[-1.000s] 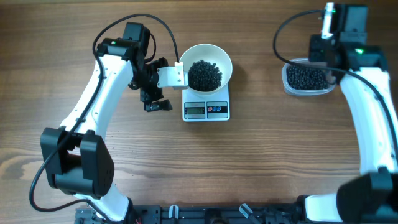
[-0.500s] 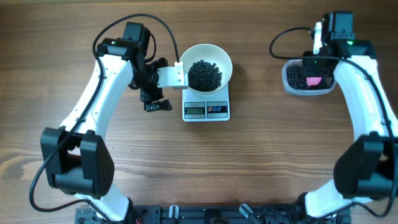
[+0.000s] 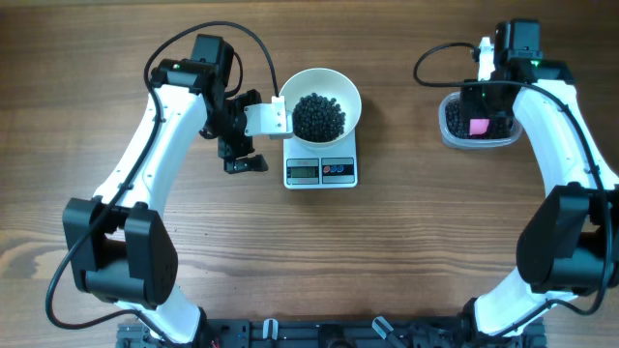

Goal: Scoop item into bowl and weigh 150g on scale
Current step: 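Carry the empty scoop back to the bean tub with the right gripper, then dip the scoop into the beans and fill it with the right gripper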

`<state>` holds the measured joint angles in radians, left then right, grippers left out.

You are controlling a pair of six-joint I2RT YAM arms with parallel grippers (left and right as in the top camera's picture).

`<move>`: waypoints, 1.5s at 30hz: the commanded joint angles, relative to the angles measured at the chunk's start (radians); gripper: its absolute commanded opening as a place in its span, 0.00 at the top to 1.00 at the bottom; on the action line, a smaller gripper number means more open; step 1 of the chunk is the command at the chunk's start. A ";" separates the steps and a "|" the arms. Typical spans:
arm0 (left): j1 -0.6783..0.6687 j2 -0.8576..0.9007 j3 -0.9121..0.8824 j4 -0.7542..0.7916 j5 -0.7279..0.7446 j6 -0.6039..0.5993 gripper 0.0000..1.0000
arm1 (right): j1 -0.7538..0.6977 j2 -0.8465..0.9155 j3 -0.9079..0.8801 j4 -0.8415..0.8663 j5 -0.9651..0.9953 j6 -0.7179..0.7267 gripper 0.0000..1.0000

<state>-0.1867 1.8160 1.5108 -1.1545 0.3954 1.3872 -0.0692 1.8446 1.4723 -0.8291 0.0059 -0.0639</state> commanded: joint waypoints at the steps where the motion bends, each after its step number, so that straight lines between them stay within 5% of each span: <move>1: 0.006 0.002 -0.008 0.000 0.027 0.019 0.00 | 0.008 0.031 -0.001 0.048 -0.199 0.045 0.96; 6: 0.006 0.002 -0.008 0.000 0.027 0.019 0.00 | -0.061 0.031 -0.001 0.033 -0.233 0.101 0.96; 13: 0.006 0.002 -0.008 0.000 0.027 0.019 0.00 | -0.241 0.031 -0.001 0.023 -0.597 0.091 0.96; 45: 0.006 0.002 -0.008 0.000 0.027 0.019 0.00 | -0.453 0.031 -0.001 -0.104 -0.741 0.019 0.96</move>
<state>-0.1867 1.8160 1.5108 -1.1545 0.3954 1.3872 -0.5201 1.8629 1.4715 -0.9352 -0.6846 -0.0246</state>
